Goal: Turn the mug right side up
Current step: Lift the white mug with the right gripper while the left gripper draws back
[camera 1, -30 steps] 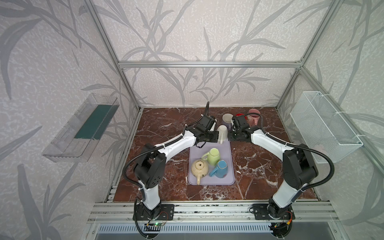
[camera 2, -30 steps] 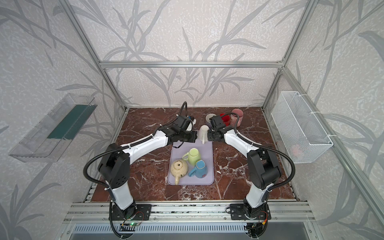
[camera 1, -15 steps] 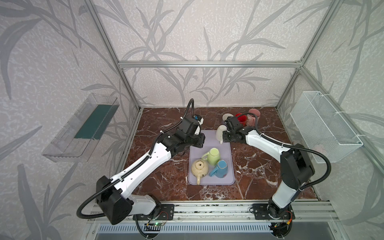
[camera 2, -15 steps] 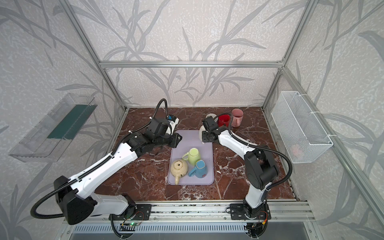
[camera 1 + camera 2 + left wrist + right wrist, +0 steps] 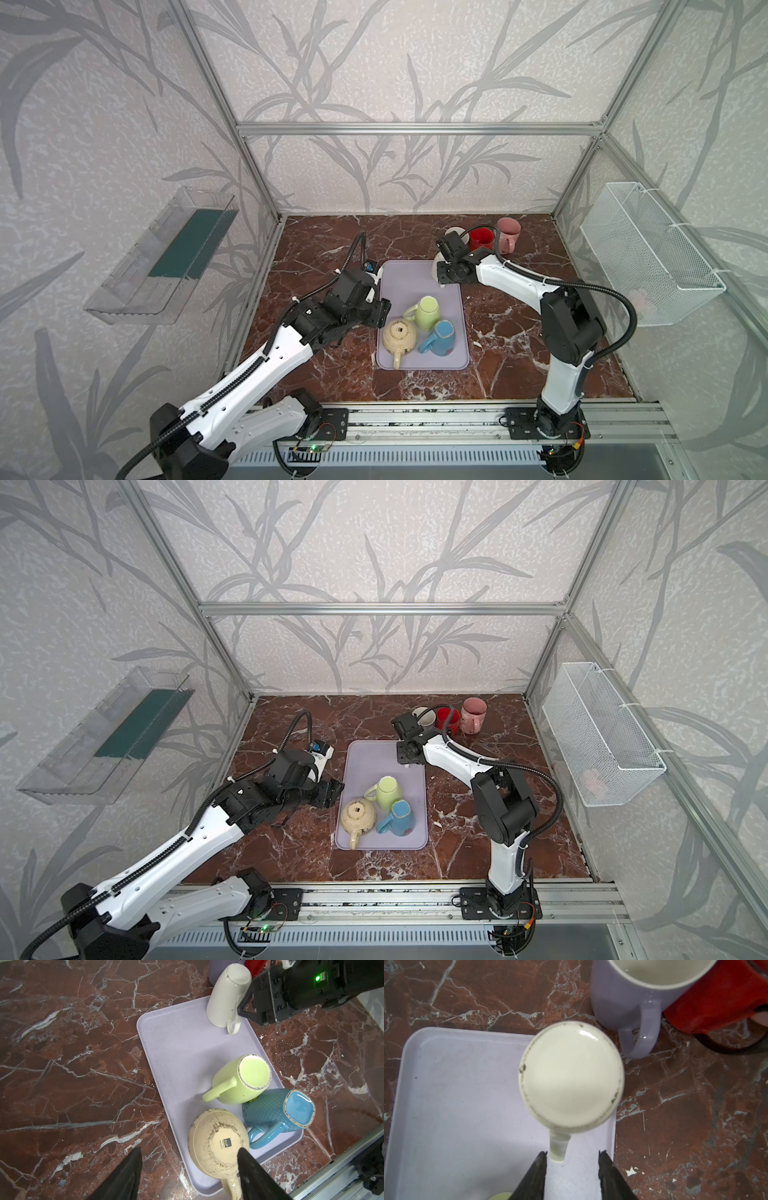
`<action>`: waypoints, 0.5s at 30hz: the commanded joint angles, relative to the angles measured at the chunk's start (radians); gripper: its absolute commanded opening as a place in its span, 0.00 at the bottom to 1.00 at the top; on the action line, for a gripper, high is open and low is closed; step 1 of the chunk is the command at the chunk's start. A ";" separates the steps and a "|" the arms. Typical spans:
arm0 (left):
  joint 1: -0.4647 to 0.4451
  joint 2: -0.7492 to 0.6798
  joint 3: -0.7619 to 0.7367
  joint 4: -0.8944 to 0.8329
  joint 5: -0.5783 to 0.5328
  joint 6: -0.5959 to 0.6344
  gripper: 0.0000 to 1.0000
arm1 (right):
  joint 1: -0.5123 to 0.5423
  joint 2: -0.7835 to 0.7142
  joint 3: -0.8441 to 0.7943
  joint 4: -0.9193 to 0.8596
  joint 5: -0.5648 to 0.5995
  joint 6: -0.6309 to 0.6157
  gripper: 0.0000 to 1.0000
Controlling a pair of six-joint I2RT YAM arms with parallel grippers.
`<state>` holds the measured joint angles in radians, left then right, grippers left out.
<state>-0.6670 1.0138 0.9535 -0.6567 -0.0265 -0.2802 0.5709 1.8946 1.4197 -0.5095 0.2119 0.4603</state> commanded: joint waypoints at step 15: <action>0.003 -0.031 -0.002 -0.015 -0.119 0.028 0.99 | -0.006 0.127 0.143 -0.106 0.067 -0.005 0.35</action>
<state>-0.6666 0.9859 0.9527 -0.6582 -0.1127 -0.2615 0.5709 1.9942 1.5295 -0.5835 0.2405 0.4595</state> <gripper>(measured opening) 0.989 0.351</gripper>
